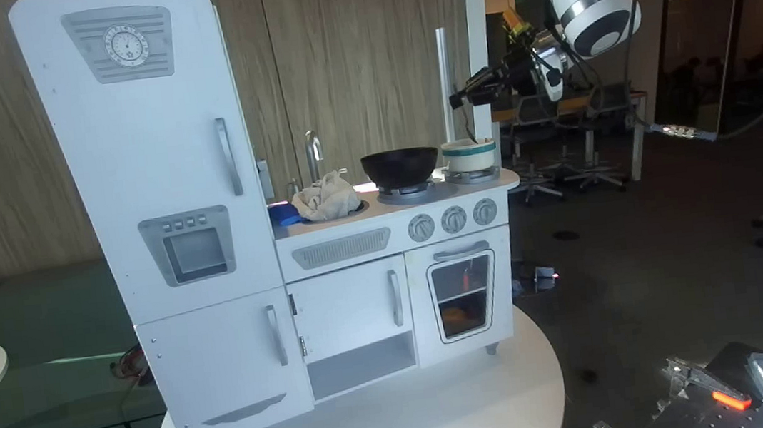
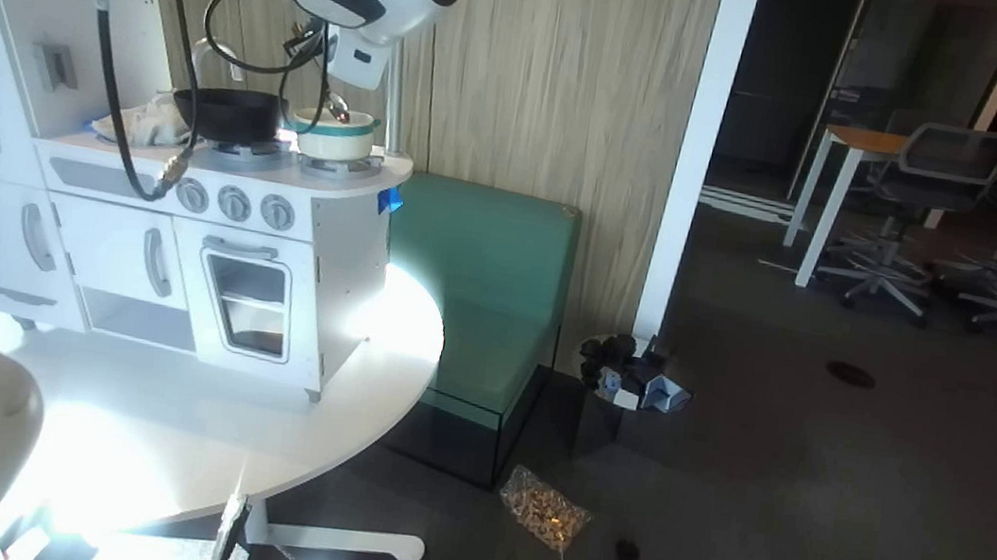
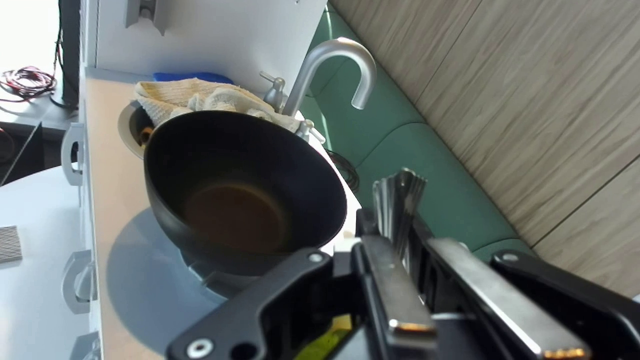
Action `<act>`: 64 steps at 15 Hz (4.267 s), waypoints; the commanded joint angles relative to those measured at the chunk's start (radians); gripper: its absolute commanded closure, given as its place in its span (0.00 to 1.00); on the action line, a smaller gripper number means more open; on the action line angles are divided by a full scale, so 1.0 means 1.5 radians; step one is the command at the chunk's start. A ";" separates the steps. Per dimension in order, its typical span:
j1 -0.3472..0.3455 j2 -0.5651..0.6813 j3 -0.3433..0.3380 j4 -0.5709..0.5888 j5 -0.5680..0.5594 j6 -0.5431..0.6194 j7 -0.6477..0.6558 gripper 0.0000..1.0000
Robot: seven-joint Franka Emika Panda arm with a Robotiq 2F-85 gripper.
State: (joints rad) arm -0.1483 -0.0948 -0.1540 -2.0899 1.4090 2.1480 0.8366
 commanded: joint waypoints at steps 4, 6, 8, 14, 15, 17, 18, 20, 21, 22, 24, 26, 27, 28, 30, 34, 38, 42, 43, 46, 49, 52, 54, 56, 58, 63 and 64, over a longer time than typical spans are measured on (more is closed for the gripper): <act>-0.002 0.003 0.000 -0.036 0.049 -0.003 -0.030 0.92; -0.002 0.008 0.001 -0.036 0.052 -0.003 -0.035 0.92; 0.000 0.008 0.003 -0.031 0.054 -0.002 -0.043 0.92; 0.012 0.014 0.017 0.006 0.048 -0.014 -0.062 0.92; 0.014 0.014 0.020 0.011 0.046 -0.012 -0.063 0.92; 0.018 -0.001 0.027 0.017 0.029 0.001 -0.064 0.92; 0.020 -0.008 0.031 0.021 0.024 0.003 -0.068 0.92; 0.027 -0.018 0.041 0.033 0.006 0.005 -0.071 0.92; 0.032 -0.021 0.048 0.042 -0.010 0.004 -0.068 0.92; 0.037 -0.021 0.056 0.052 -0.028 0.002 -0.064 0.92; 0.052 -0.018 0.077 0.074 -0.078 0.000 -0.050 0.92; 0.069 -0.008 0.099 0.099 -0.132 -0.012 -0.037 0.92; 0.077 -0.003 0.108 0.110 -0.159 -0.028 -0.037 0.92; 0.087 0.004 0.116 0.123 -0.178 -0.051 -0.043 0.92; 0.104 0.015 0.127 0.151 -0.195 -0.100 -0.062 0.92; 0.122 0.070 0.131 0.225 -0.183 -0.216 -0.092 0.92; 0.126 0.178 0.134 0.312 -0.193 -0.314 -0.081 0.92; 0.137 0.290 0.140 0.410 -0.211 -0.379 -0.060 0.92; 0.141 0.314 0.140 0.432 -0.219 -0.394 -0.054 0.92; 0.150 0.377 0.141 0.490 -0.224 -0.434 -0.030 0.92; 0.152 0.423 0.138 0.535 -0.228 -0.460 -0.001 0.92; 0.151 0.454 0.133 0.575 -0.247 -0.472 0.019 0.92; 0.149 0.472 0.132 0.599 -0.257 -0.481 0.032 0.92; 0.147 0.488 0.133 0.618 -0.266 -0.490 0.044 0.92; 0.147 0.501 0.135 0.633 -0.273 -0.502 0.056 0.92; 0.148 0.532 0.136 0.665 -0.288 -0.526 0.083 0.82; 0.146 0.536 0.137 0.669 -0.287 -0.528 0.086 0.84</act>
State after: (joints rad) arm 0.0742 0.6653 0.0437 -1.1695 0.9965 1.3964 0.9199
